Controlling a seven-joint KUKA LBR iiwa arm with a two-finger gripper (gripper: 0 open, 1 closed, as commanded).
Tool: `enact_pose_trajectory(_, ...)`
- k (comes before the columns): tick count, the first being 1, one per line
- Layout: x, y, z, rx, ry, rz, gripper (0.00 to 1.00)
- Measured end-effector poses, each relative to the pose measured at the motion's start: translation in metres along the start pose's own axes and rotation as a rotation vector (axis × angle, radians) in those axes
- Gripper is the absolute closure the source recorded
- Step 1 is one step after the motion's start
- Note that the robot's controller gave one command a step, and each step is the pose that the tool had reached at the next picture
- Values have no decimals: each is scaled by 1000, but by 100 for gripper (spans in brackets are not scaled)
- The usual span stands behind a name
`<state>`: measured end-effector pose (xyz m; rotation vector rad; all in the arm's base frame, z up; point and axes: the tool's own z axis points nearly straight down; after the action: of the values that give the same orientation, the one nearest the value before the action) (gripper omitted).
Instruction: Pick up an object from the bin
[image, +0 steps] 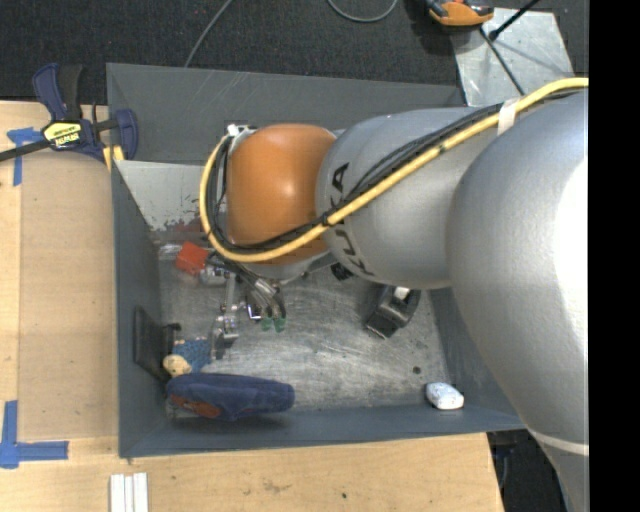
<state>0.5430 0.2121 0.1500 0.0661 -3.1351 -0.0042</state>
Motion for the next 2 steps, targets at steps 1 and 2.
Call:
enact_pose_trajectory(1,55,-13,47,-2,-28,-127,0)
enact_pose_trajectory(2,54,-76,13,5,-13,-96,0)
